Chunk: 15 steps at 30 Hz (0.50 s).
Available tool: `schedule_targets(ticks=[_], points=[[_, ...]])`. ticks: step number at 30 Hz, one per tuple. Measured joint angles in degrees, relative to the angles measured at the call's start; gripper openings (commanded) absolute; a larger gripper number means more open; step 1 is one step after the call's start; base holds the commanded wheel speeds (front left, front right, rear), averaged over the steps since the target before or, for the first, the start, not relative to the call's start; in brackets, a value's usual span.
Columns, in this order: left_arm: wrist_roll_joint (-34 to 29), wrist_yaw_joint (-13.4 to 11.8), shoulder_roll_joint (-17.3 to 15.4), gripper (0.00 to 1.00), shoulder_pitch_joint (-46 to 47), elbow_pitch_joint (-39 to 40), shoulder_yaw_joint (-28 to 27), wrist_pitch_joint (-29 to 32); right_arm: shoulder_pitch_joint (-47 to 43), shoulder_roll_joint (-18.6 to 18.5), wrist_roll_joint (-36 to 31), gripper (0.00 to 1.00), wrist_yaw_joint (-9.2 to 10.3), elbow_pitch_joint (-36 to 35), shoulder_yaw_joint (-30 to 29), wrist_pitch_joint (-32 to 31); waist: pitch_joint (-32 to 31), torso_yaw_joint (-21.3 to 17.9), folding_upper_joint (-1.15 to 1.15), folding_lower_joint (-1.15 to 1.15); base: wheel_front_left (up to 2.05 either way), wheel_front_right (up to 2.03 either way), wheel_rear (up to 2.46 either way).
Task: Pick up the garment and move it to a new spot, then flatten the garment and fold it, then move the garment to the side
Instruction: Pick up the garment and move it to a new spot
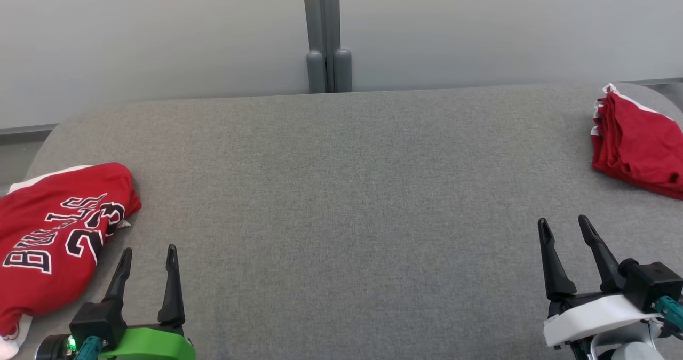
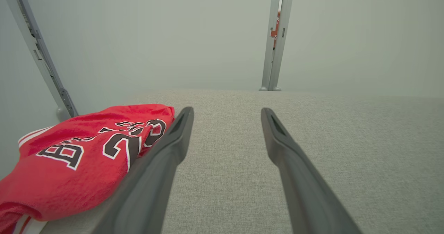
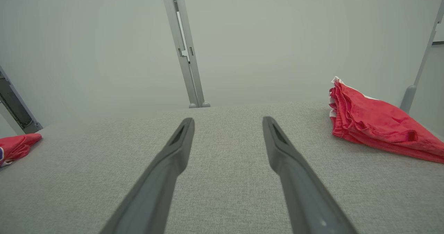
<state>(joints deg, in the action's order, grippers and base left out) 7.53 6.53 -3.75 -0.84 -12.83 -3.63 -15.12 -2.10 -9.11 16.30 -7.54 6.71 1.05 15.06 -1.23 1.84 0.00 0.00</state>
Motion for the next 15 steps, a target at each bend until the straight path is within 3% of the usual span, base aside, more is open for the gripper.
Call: schedule_targets(ticks=[15], points=[[0.5, -0.5, -1.5, 1.0, 0.2, 4.2, 0.3, 3.6, 0.0, 0.8, -0.9, 1.0, 0.0, 0.6, 0.3, 0.0, 0.1, 0.5, 0.0, 0.0, 0.0, 0.0, 0.0]])
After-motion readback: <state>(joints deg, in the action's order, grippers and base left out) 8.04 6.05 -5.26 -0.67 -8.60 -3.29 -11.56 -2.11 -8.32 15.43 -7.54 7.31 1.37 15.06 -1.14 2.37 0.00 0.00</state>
